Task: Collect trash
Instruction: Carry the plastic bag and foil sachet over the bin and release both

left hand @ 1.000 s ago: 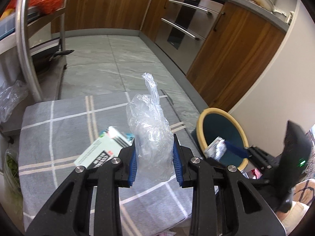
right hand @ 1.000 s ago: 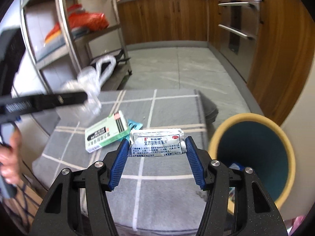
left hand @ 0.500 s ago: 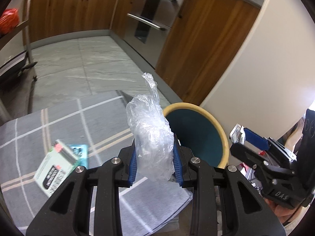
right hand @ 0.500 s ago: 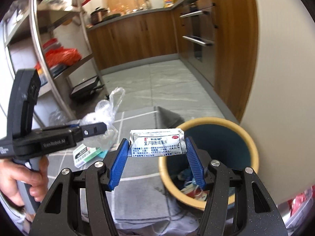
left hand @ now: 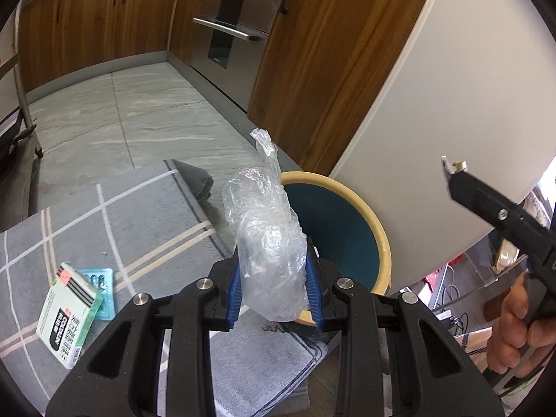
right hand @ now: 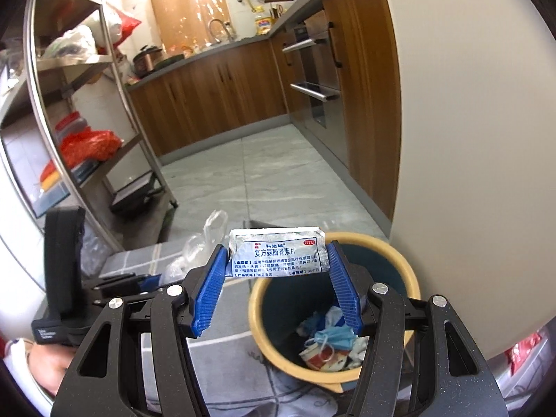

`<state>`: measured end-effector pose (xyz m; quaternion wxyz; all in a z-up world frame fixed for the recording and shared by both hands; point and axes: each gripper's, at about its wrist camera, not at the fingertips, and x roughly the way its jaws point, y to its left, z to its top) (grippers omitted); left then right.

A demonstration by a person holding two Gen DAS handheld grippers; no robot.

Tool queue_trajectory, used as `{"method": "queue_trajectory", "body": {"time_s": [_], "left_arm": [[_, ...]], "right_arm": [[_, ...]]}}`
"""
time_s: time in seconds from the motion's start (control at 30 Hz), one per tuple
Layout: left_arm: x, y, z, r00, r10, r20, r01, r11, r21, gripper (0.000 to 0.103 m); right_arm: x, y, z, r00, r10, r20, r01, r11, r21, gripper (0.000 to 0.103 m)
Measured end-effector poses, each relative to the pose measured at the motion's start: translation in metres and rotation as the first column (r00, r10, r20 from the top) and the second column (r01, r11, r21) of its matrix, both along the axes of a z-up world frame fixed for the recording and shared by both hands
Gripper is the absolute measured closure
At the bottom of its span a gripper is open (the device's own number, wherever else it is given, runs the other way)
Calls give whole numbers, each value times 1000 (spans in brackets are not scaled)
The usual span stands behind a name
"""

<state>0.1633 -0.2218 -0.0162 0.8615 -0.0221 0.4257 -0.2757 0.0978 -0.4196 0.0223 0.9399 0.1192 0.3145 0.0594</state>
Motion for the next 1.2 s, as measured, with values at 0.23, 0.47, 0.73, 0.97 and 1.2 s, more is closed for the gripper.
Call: {"method": "queue_trajectory", "body": {"time_s": [0.23,0.47,0.73,0.97,1.2], "left_arm": [[6,-27,-15,999,-45,-14,46,998,30,73],[14,-51,-31,996,-78,-32,79,996,51,73],[25,-77,-50,992,-110,-64,115,991,68,72],[36,-82,-71,990,-97,-103,105,991,81,44],[37,-59,-61,997,-40,-64,46,994,96,40]], "right_arm": [[3,-12,-20,998,-29,-49,29,1000,-8,43],[8,-21,-47,993,-49,-109,49,999,2,43],[10,-32,-70,984,-76,-158,78,997,13,43],[11,-42,-81,978,-100,-182,106,994,26,43],[18,-41,-93,970,-110,-218,117,993,22,43]]}}
